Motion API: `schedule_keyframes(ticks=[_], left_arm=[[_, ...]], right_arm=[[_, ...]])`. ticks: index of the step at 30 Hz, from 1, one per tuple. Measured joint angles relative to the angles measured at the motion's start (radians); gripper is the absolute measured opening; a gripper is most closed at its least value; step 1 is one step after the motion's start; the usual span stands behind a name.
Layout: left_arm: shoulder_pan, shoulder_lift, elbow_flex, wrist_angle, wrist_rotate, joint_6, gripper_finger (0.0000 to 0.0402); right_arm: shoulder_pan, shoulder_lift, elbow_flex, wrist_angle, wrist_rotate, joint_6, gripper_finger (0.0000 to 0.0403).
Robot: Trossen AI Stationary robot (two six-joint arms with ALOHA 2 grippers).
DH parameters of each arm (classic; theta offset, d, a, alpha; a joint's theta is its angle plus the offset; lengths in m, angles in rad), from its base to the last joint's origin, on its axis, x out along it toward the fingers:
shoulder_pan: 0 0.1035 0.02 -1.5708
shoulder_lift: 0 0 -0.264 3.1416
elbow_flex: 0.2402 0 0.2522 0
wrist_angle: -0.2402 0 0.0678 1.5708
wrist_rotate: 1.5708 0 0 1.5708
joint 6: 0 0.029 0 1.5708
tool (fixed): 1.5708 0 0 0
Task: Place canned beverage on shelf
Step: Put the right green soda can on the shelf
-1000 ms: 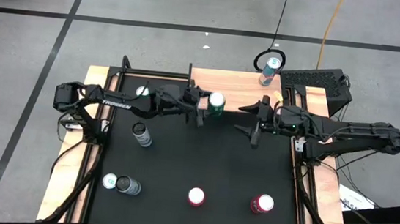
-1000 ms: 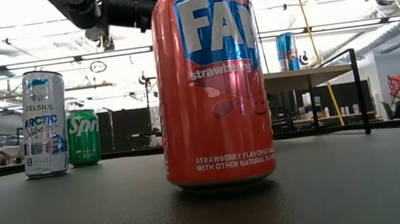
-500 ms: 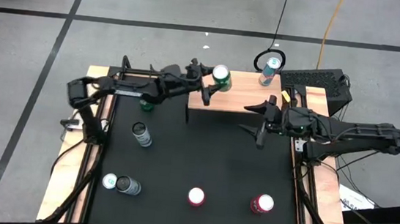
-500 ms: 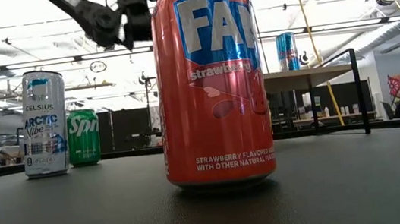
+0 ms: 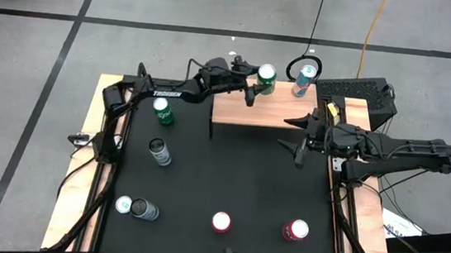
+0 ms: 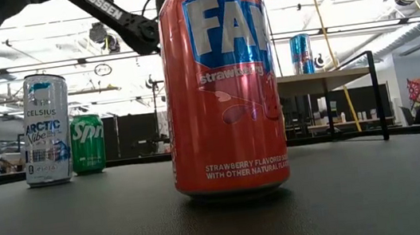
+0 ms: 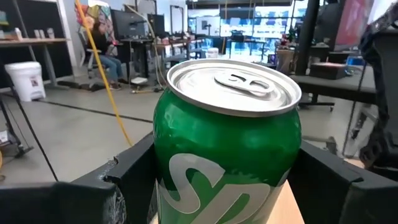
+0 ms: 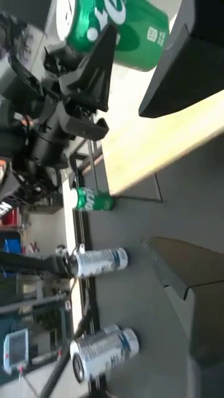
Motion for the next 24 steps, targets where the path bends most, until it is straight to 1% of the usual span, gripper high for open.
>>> schedule_keyframes(ticks=[4,6,11,17,24], left_arm=[[0.001,0.046,0.070,-0.010,0.000,-0.005,0.0290],[0.001,0.064,0.109,-0.056,0.003,-0.005,0.0290],[0.001,0.116,0.192,-0.108,0.004,-0.005,0.0290],[0.006,0.149,0.245,-0.159,0.001,-0.003,0.0290],[0.015,0.163,0.248,-0.177,-0.001,-0.005,0.0290]], right_arm=[[0.000,-0.003,0.000,0.003,0.005,0.000,0.0313],[0.000,-0.001,0.000,0.004,0.005,0.000,0.0313],[0.000,-0.001,0.000,0.011,0.005,0.000,0.0313],[0.000,-0.001,0.000,0.017,0.004,-0.002,0.0313],[0.000,-0.001,0.000,0.018,0.004,-0.001,0.0313]])
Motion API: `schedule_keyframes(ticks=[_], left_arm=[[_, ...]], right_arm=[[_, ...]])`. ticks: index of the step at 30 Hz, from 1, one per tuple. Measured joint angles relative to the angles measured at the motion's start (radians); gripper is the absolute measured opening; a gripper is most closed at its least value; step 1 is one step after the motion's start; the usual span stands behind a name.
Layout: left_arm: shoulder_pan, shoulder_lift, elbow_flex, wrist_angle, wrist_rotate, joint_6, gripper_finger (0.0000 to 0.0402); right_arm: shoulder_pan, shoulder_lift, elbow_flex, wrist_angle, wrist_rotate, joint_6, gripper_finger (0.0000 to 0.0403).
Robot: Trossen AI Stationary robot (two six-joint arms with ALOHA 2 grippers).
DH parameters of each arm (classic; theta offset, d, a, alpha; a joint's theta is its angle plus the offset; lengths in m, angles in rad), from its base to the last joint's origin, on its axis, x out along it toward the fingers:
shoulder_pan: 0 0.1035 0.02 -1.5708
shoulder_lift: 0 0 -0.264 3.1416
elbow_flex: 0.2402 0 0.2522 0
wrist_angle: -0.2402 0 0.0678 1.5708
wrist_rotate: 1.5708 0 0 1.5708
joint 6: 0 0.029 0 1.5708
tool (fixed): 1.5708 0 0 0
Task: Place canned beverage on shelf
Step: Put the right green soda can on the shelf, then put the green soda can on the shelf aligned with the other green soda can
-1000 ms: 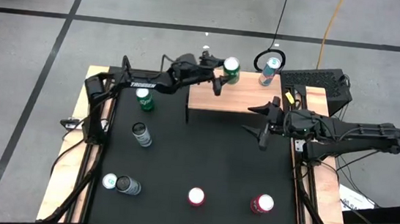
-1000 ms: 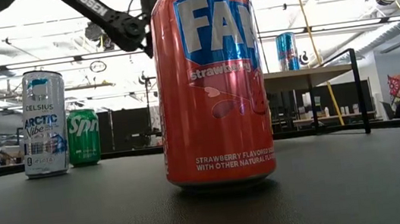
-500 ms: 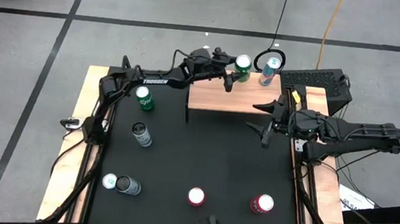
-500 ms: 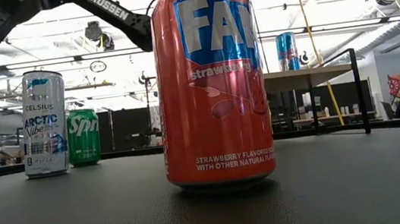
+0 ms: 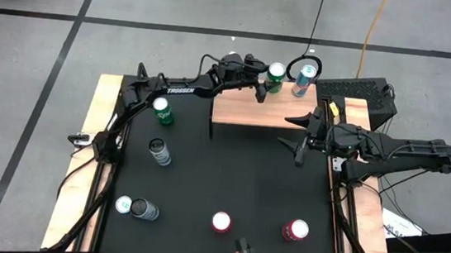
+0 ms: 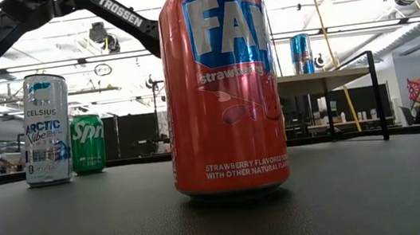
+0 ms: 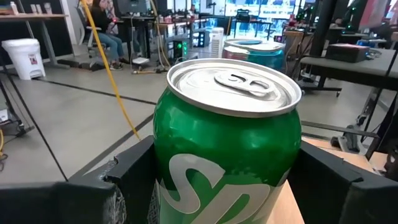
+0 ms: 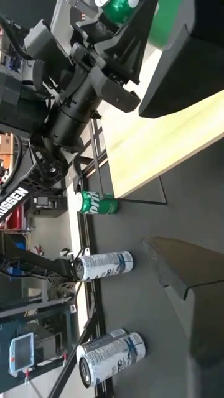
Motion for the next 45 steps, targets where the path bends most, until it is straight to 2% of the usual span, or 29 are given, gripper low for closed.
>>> schedule_keyframes(ticks=[25,29,34,37,41,45], left_arm=[[0.000,0.024,-0.001,0.007,-0.004,-0.005,0.0292],[0.000,0.024,-0.001,0.007,-0.005,-0.002,0.0315],[0.001,0.026,-0.001,0.032,-0.005,0.002,0.0357],[0.001,0.023,0.016,0.022,-0.004,0.008,0.0377],[0.001,-0.019,0.027,-0.063,-0.005,0.048,0.0391],[0.001,-0.124,0.027,-0.286,-0.005,0.119,0.0393]], right_arm=[[0.000,0.000,0.000,0.007,0.000,0.000,0.0314],[0.000,0.000,0.000,0.007,0.005,0.005,0.0314],[0.000,0.000,0.000,-0.001,0.080,0.005,0.0314],[0.000,0.000,0.000,-0.001,0.080,0.003,0.0314],[0.000,0.000,0.000,-0.005,0.080,0.000,0.0314],[0.000,0.000,0.000,-0.024,0.080,0.000,0.0313]])
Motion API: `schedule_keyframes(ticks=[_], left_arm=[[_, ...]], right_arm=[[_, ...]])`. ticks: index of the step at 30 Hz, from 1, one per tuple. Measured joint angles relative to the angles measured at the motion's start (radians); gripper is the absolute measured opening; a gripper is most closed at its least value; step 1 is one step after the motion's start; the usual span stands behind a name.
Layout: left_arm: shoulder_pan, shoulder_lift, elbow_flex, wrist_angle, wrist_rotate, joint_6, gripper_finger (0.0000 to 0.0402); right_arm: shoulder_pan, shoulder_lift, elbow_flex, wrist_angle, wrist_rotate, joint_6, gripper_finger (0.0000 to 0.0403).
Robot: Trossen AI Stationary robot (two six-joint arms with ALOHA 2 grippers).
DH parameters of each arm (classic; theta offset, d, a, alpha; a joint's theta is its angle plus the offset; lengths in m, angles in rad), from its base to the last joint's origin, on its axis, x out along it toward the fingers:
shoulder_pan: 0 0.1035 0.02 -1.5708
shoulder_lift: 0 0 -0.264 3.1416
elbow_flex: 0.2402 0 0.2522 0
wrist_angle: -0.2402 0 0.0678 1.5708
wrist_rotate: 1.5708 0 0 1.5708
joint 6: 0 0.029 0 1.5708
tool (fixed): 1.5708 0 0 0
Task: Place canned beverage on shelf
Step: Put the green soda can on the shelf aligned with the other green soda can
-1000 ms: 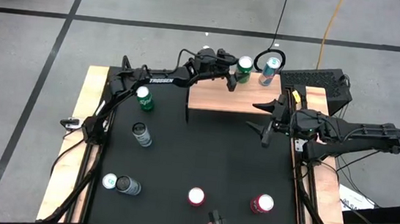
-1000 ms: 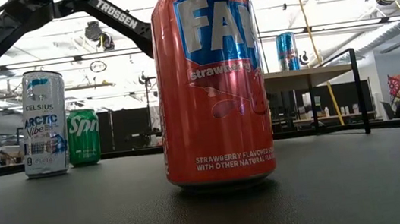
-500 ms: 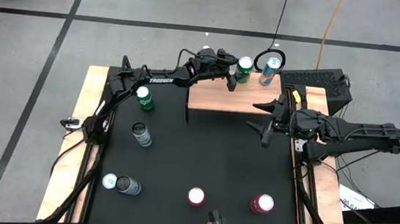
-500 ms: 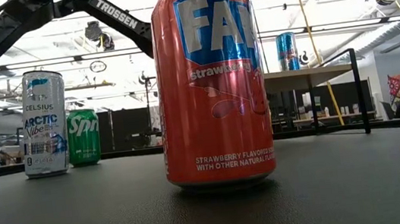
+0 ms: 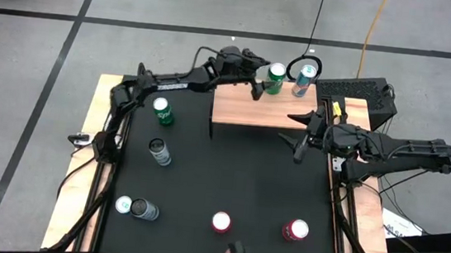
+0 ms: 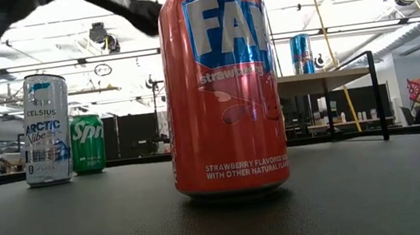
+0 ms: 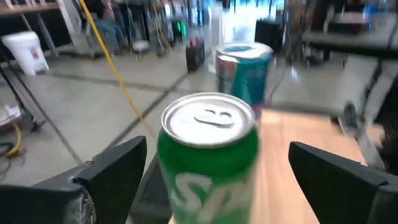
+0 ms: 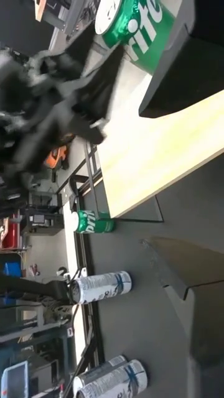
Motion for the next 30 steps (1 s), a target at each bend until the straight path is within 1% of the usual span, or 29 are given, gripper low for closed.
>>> schedule_keyframes(ticks=[3,7,11,15,19,22,24,26,30], left_arm=[[-0.005,-0.099,0.001,-0.201,-0.011,0.064,0.0393],[-0.030,-0.223,-0.022,-0.414,-0.022,0.097,0.0393],[-0.083,-0.373,-0.112,-0.545,-0.120,0.101,0.0393],[-0.170,-0.538,-0.265,-0.580,-0.281,0.082,0.0393],[-0.266,-0.699,-0.470,-0.529,-0.431,0.013,0.0393],[-0.294,-0.798,-0.636,-0.473,-0.549,-0.051,0.0393],[-0.288,-0.851,-0.736,-0.444,-0.589,-0.100,0.0393],[-0.268,-0.898,-0.822,-0.435,-0.606,-0.145,0.0393],[-0.229,-0.980,-0.934,-0.432,-0.614,-0.217,0.0393]], right_arm=[[0.000,0.000,-0.007,0.012,0.000,0.000,0.0313],[0.000,0.000,-0.045,0.056,-0.001,-0.006,0.0313],[0.000,-0.001,-0.095,0.096,-0.001,-0.002,0.0313],[0.000,0.000,-0.133,0.160,-0.005,-0.016,0.0313],[0.000,-0.001,-0.134,0.166,-0.006,-0.026,0.0313],[0.000,-0.001,-0.135,0.167,-0.007,-0.023,0.0313],[0.000,0.000,-0.135,0.167,-0.007,-0.020,0.0313],[0.000,0.000,-0.135,0.179,-0.008,-0.019,0.0313],[0.000,0.000,-0.135,0.214,-0.009,-0.032,0.0313]])
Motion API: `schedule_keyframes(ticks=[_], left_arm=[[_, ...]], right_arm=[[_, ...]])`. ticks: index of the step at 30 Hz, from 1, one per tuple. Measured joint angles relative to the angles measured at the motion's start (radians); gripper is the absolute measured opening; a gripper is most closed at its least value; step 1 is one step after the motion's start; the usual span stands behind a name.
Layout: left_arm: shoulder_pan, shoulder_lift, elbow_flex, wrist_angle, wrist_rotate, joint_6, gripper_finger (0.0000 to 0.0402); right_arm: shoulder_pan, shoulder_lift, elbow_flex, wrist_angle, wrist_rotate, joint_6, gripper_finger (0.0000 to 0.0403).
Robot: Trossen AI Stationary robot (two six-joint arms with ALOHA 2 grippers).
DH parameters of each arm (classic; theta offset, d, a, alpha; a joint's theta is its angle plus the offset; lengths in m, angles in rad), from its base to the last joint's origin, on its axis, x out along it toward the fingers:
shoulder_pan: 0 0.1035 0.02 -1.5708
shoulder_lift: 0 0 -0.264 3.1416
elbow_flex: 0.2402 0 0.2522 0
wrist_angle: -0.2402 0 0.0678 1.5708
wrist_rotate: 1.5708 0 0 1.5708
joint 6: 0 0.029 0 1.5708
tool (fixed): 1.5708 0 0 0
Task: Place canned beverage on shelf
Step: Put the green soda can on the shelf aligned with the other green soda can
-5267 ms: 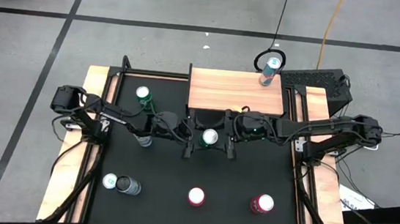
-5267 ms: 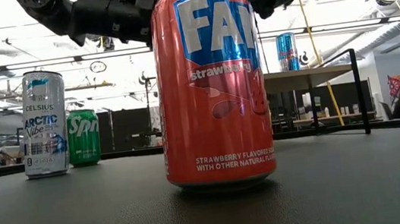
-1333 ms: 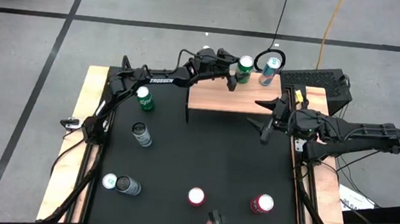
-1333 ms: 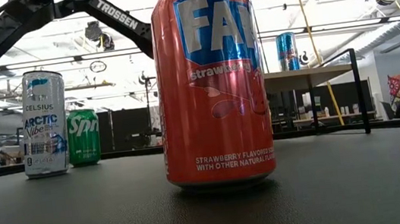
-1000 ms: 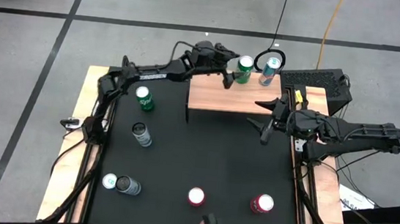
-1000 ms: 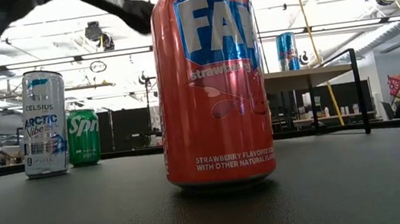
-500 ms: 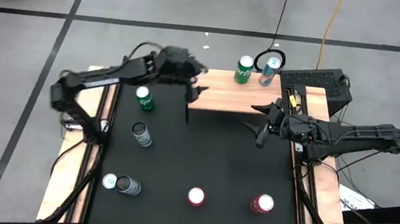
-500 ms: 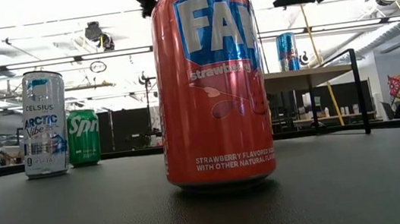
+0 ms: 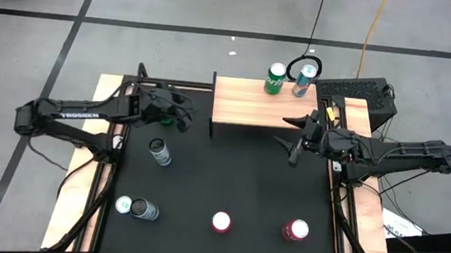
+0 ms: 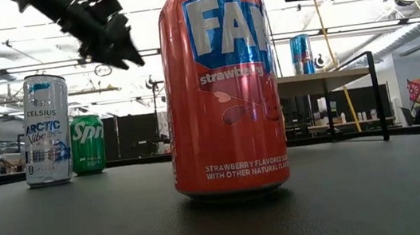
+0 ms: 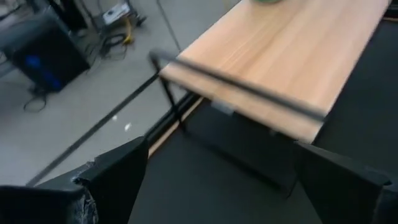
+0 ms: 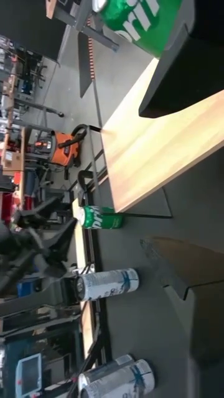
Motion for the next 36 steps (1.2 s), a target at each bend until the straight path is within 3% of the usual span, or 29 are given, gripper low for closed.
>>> schedule_keyframes(ticks=[7,16,28,36], left_arm=[[0.058,-0.125,-0.046,-0.139,-0.076,-0.083,0.0393],[0.098,-0.142,-0.047,-0.341,-0.097,-0.224,0.0393],[0.198,-0.143,-0.212,-0.283,-0.103,-0.241,0.0393],[0.293,-0.142,-0.270,-0.158,0.027,-0.183,0.0393]], right_arm=[[0.000,0.000,0.000,0.005,0.000,-0.018,0.0313],[0.000,0.000,0.000,0.001,0.000,-0.011,0.0313],[0.000,0.000,0.000,0.001,-0.001,-0.005,0.0313],[0.000,0.000,0.000,0.005,-0.001,-0.011,0.0313]])
